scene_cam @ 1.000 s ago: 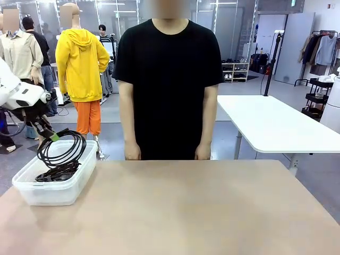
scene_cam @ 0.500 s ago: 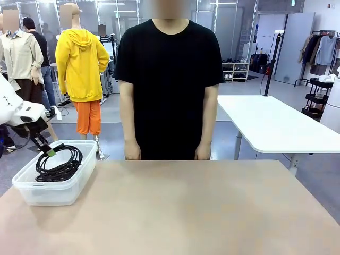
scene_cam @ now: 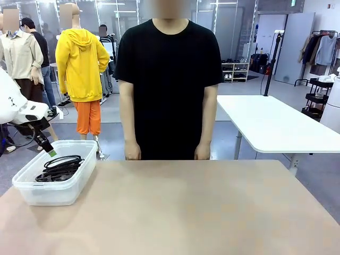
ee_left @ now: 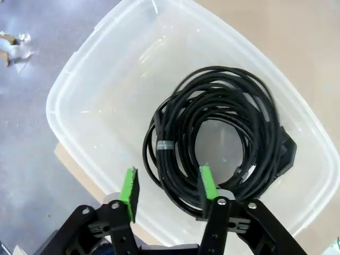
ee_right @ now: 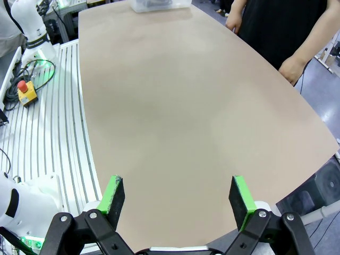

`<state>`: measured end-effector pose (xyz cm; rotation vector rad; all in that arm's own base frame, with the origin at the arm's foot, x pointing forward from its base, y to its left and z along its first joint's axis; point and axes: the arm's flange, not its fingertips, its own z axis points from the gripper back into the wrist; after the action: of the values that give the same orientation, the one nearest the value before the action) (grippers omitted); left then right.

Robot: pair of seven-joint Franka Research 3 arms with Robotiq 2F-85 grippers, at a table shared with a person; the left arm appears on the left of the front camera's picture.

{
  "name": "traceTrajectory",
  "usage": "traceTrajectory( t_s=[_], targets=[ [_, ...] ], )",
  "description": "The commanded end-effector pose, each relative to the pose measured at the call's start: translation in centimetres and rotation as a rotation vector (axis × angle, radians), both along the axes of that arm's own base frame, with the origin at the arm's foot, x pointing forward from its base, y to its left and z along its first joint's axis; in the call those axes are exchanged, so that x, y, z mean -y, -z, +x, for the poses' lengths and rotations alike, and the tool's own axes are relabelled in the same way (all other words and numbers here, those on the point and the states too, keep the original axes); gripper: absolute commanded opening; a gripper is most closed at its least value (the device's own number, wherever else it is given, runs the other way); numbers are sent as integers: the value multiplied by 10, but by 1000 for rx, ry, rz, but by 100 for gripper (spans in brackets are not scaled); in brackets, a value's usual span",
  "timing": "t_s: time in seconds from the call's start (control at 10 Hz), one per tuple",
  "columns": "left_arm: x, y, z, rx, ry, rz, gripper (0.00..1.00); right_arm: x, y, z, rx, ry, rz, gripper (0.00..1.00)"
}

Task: Organize and store the cables.
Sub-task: Place the USB Extension Cable into the Organizing box.

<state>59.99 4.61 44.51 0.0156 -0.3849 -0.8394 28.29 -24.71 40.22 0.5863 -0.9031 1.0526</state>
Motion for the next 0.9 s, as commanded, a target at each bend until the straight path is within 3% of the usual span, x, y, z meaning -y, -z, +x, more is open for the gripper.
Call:
traceTrajectory(
  t_s=[0.0, 0.1, 0.2, 0.3, 0.7, 0.8],
  targets=[
    [2, -5, -1, -19, -22, 7, 100, -1, 1, -4, 15, -9, -3, 100],
    [3, -6, -2, -20, -21, 8, 100, -1, 1, -4, 15, -9, -3, 100],
    [4, -6, -3, -21, -20, 10, 94, -1, 1, -4, 15, -9, -3, 100],
    [6, -6, -4, -22, -18, 7, 100, -1, 1, -4, 15, -9, -3, 100],
    [21, -15, -9, 11, -10, 26, 100, -1, 1, -4, 15, -9, -3, 100],
    [12, -4, 0, 0, -3, 5, 100, -1, 1, -4, 15, -9, -3, 100]
  ],
)
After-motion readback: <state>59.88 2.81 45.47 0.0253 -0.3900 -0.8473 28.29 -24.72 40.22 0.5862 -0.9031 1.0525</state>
